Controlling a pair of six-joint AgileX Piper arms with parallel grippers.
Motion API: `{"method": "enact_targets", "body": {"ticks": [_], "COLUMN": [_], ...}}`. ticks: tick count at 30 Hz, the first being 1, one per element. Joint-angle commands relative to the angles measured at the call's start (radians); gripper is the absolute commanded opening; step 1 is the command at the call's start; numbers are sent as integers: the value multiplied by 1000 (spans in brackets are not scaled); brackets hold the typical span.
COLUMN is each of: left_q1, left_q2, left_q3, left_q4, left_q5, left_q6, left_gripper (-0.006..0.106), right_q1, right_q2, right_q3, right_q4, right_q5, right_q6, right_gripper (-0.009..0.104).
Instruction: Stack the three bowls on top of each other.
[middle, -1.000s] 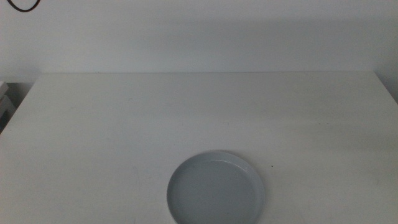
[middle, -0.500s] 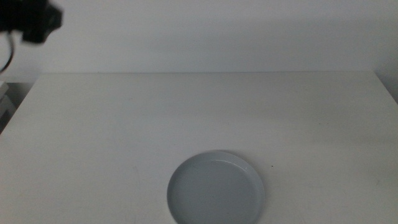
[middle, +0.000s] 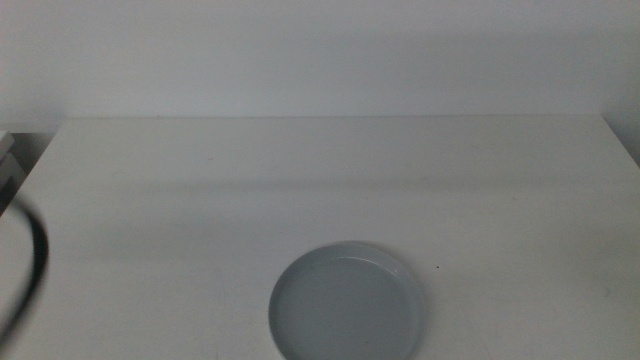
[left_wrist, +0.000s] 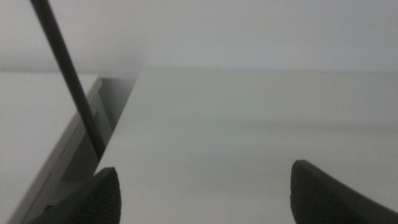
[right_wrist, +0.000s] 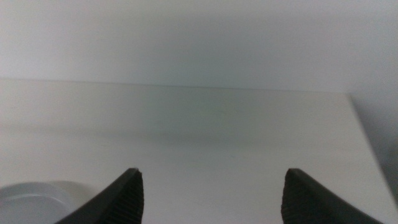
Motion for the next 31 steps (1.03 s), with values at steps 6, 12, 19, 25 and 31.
{"method": "enact_targets", "body": {"ticks": [6,12,19,25,31], "left_q1": [1,2,2,1,1], "left_q2": [-328,-480,-479,-480,-480], "left_q3": [269,425,494,536,536], "left_q4": [-58,-68,-68,-68,-57], "left_q5": [-100,-118,-149,-157,-157], "left_q6": [-14,-14,-14,-13,-13], "left_gripper": [90,90,90,90,90], "right_q1": [-105,-160,-168,-168,-168], "right_q2": [-274,-412,-461,-461,-461], "right_q3": [220,382,434,434,434], "right_q4": [-140,-131,-137,-136,-137], "right_q5": [-90,-113,-90,-95,-97], "right_q6": [-8,-8,-8,-8,-8], "right_gripper": [59,59,59,59,59]}}
